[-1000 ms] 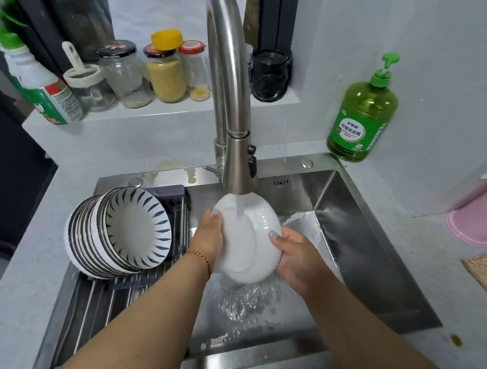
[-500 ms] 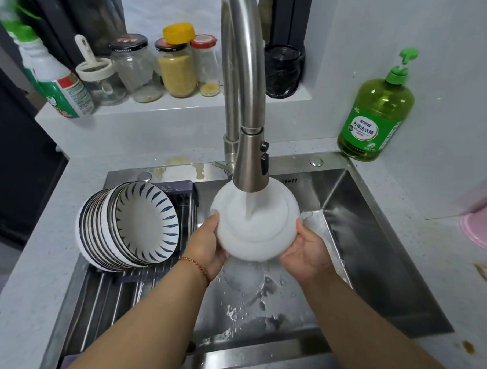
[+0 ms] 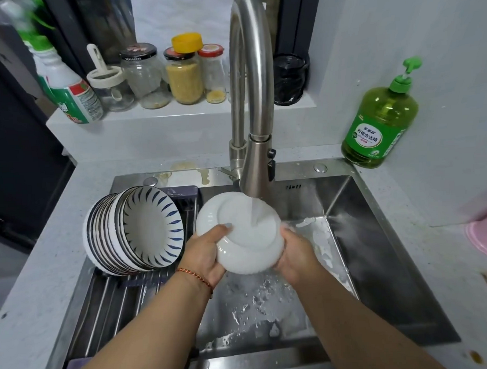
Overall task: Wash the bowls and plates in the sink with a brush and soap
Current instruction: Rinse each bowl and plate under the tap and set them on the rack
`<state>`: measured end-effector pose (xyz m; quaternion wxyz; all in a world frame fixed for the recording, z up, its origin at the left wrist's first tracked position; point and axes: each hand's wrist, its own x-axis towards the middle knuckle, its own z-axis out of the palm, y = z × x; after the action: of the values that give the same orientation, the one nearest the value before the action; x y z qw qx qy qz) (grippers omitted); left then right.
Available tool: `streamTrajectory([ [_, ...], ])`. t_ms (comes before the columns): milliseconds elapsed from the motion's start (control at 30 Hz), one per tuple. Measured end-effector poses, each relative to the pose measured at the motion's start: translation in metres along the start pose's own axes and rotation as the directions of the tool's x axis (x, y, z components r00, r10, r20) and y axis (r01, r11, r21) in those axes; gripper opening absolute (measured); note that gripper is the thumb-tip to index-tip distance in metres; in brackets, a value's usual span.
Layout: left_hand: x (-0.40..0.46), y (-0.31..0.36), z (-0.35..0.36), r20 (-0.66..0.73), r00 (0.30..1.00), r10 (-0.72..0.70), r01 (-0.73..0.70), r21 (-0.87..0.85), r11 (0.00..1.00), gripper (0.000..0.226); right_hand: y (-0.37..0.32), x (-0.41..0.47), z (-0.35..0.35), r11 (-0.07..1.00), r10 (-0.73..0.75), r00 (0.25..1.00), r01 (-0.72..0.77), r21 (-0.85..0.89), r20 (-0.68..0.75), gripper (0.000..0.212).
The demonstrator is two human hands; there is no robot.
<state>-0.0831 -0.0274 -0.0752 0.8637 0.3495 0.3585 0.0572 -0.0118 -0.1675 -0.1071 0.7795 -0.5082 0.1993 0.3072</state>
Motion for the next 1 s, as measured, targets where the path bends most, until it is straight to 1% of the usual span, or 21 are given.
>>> streamTrajectory([
  [33,-0.001,-0.001,-0.001,-0.025,1.000,0.016,-0.016,0.006,1.000,0.029,0.000,-0.001,0.002,0.976,-0.086,0.995,0.073,-0.207,-0.057,0.022],
  [67,-0.003,-0.001,-0.001,-0.041,0.999,0.029,-0.028,0.019,0.999,0.027,0.000,-0.003,0.004,0.909,-0.173,0.983,0.138,-0.393,-0.055,0.024],
  [100,-0.005,-0.001,-0.002,-0.054,0.998,0.041,-0.039,0.040,0.998,0.025,-0.001,-0.004,0.005,0.821,-0.243,0.970,0.203,-0.533,-0.004,0.031],
  [167,-0.008,-0.002,-0.003,-0.063,0.996,0.059,-0.054,0.084,0.995,0.023,-0.002,-0.006,0.008,0.660,-0.325,0.935,0.332,-0.674,0.142,0.038],
  [200,-0.009,-0.003,-0.004,-0.063,0.996,0.068,-0.061,0.111,0.992,0.023,-0.004,-0.008,0.014,0.606,-0.340,0.919,0.376,-0.701,0.198,0.038],
  [233,-0.010,-0.004,-0.004,-0.060,0.995,0.079,-0.069,0.142,0.987,0.024,-0.008,-0.009,0.020,0.583,-0.326,0.918,0.383,-0.717,0.225,0.039],
  [333,-0.013,-0.008,-0.003,-0.041,0.995,0.086,-0.074,0.227,0.971,0.031,-0.018,-0.006,0.042,0.571,-0.223,0.919,0.395,-0.720,0.326,0.044],
  [400,-0.015,-0.011,-0.003,-0.026,0.997,0.067,-0.057,0.276,0.960,0.035,-0.023,-0.005,0.056,0.437,-0.157,0.905,0.422,-0.794,0.395,0.051],
  [433,-0.015,-0.011,-0.004,-0.018,0.998,0.059,-0.051,0.295,0.954,0.036,-0.025,-0.004,0.062,0.335,-0.126,0.903,0.429,-0.839,0.411,0.053],
  [467,-0.016,-0.011,-0.004,-0.004,0.999,0.054,-0.050,0.311,0.949,0.038,-0.028,-0.005,0.068,0.250,-0.114,0.902,0.432,-0.867,0.417,0.053],
  [500,-0.017,-0.011,-0.004,0.008,0.998,0.057,-0.056,0.325,0.944,0.039,-0.030,-0.004,0.074,0.207,-0.105,0.917,0.399,-0.893,0.385,0.052],
  [567,-0.018,-0.010,-0.004,0.030,0.997,0.075,-0.081,0.350,0.933,0.038,-0.032,0.000,0.082,0.155,-0.119,0.935,0.351,-0.923,0.335,0.052],
  [633,-0.021,-0.007,-0.006,0.036,0.994,0.101,-0.108,0.375,0.921,0.035,-0.031,0.009,0.086,0.090,-0.083,0.939,0.340,-0.936,0.333,0.045],
  [667,-0.022,-0.005,-0.007,0.039,0.992,0.118,-0.124,0.386,0.914,0.035,-0.033,0.009,0.088,0.096,-0.083,0.947,0.318,-0.943,0.311,0.043],
  [733,-0.023,-0.002,-0.010,0.043,0.989,0.143,-0.149,0.390,0.909,0.037,-0.040,0.007,0.083,0.238,-0.091,0.975,0.220,-0.946,0.204,0.047],
  [800,-0.023,0.003,-0.012,0.047,0.987,0.155,-0.162,0.361,0.918,0.037,-0.047,0.010,0.070,0.333,-0.084,0.980,0.196,-0.922,0.178,0.050],
  [833,-0.023,0.005,-0.012,0.054,0.986,0.157,-0.166,0.343,0.925,0.037,-0.050,0.012,0.061,0.403,-0.073,0.984,0.180,-0.897,0.165,0.048],
  [867,-0.022,0.008,-0.012,0.063,0.986,0.152,-0.164,0.321,0.933,0.038,-0.052,0.013,0.051,0.500,-0.047,0.989,0.148,-0.853,0.144,0.046],
  [933,-0.017,0.016,-0.011,0.082,0.988,0.131,-0.148,0.270,0.951,0.039,-0.054,0.009,0.029,0.750,0.072,0.985,0.050,-0.659,0.157,0.036],
  [967,-0.014,0.019,-0.011,0.089,0.989,0.119,-0.138,0.244,0.960,0.039,-0.052,0.007,0.017,0.846,0.151,0.969,-0.025,-0.533,0.194,0.035],
  [1000,-0.009,0.022,-0.010,0.099,0.989,0.106,-0.126,0.223,0.967,0.040,-0.049,0.006,0.006,0.905,0.205,0.952,-0.095,-0.414,0.229,0.041],
])
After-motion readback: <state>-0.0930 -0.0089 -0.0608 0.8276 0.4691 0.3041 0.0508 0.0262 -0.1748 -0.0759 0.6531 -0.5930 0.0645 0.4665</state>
